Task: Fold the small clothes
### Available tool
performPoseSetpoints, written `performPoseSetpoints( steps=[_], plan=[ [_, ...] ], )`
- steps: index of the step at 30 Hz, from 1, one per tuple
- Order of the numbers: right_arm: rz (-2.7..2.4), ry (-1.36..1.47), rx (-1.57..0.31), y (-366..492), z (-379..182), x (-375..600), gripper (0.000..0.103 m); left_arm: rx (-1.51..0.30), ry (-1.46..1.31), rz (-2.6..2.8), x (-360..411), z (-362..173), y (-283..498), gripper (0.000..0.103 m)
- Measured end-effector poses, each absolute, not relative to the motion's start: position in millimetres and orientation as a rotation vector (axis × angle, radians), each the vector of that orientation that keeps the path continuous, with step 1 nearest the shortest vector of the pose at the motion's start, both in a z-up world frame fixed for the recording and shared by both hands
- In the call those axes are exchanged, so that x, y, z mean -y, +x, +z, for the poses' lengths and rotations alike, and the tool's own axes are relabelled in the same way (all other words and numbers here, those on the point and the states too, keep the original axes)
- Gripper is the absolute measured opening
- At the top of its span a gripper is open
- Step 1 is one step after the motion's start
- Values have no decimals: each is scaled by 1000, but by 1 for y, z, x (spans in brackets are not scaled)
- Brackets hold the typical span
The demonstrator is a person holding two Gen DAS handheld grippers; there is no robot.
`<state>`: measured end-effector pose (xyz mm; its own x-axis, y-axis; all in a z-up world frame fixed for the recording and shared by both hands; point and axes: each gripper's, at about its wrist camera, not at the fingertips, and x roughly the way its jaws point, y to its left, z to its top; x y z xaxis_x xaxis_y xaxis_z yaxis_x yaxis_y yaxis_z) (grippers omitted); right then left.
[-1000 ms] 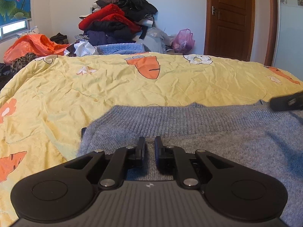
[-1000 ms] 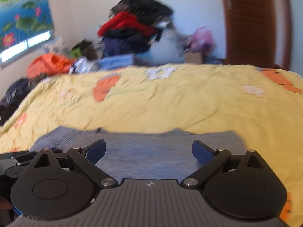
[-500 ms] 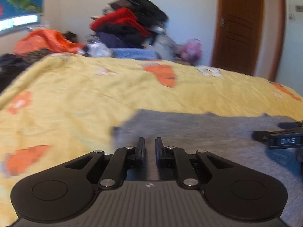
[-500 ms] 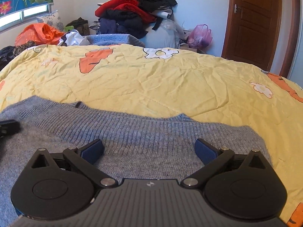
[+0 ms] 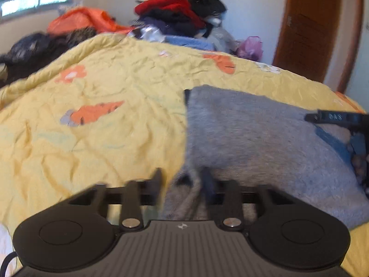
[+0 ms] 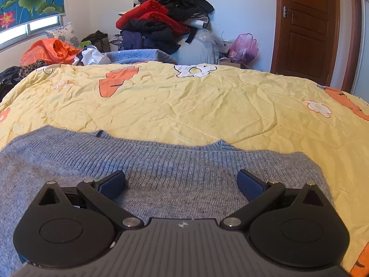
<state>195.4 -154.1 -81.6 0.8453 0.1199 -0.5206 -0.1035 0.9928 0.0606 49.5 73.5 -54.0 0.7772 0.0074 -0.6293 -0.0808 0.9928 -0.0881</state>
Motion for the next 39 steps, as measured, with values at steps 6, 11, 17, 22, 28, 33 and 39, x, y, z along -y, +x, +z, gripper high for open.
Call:
performPoseSetpoints(
  steps=[6,11,17,22,28,33,39],
  plan=[
    [112,40,-545,194,-81,156,101,-611,-148,42,-82,-23,30,5],
    [118,51,-549,195,-82,157,102,-673,-104,72,-84,-55,25,7],
    [111,45,-540,191,-81,155,102,-617,-281,83,-96,-44,-8,37],
    [124,124,-485,151,-61,163,100,-620,-636,-21,-112,-49,-44,55],
    [333,143,-470,82,-41,146,102,-632,-939,-34,-128,-72,-41,69],
    [258,14,-547,82,-73,136,102,-618,-1105,-42,-138,-81,-21,69],
    [236,59,-539,80,-91,147,103,-649,-1024,43,-122,-81,0,23]
  ],
)
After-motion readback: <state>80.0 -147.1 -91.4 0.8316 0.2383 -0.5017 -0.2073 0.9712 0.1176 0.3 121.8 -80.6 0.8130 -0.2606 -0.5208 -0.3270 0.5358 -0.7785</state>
